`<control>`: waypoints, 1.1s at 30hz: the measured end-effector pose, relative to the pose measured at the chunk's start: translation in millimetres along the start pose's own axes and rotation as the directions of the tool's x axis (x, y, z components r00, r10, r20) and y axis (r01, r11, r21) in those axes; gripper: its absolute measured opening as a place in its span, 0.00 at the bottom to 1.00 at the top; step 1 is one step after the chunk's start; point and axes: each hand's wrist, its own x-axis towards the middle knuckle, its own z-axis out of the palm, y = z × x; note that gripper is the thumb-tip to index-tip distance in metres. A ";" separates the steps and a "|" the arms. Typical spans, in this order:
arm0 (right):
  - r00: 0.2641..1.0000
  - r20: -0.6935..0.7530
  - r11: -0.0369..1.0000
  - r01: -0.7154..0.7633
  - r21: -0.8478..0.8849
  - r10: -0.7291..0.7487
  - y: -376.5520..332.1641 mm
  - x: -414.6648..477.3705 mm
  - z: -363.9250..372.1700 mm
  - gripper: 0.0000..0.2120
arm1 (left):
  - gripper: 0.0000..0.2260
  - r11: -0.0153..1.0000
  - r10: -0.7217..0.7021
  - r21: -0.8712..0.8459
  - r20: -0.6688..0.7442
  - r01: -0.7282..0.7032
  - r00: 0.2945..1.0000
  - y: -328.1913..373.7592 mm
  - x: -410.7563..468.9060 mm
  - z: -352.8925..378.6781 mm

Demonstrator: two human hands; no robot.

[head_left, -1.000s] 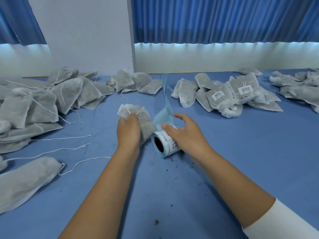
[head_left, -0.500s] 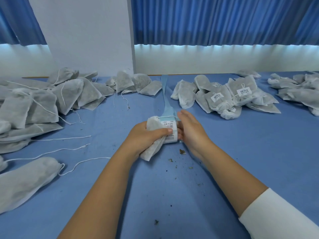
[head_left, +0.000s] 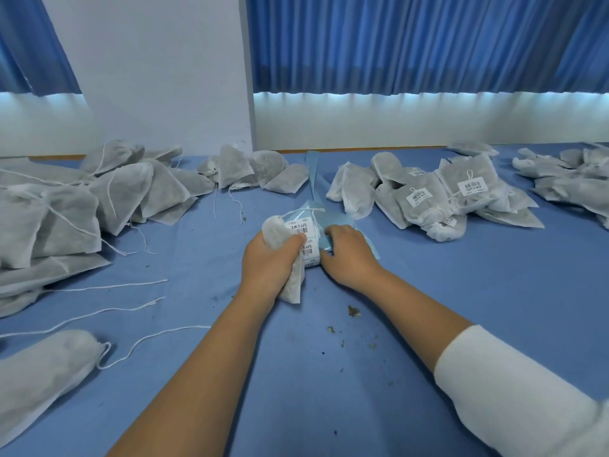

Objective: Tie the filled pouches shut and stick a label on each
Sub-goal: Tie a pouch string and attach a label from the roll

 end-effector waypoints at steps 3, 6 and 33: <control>0.997 0.021 0.996 0.075 -0.045 -0.075 1.3 38.6 3.2 0.12 | 0.03 1.000 0.022 -0.004 0.002 -0.022 1.000 -1.5 19.3 4.0; 0.991 0.033 0.988 0.130 -0.082 -0.127 2.1 76.3 2.6 0.03 | 0.04 0.999 0.041 -0.003 -0.021 -0.041 0.999 -1.6 39.3 6.5; 0.996 0.067 0.995 -0.061 0.076 0.056 -1.6 173.6 -0.7 0.20 | 0.06 0.999 0.037 0.012 -0.066 -0.036 0.997 -1.9 77.7 10.7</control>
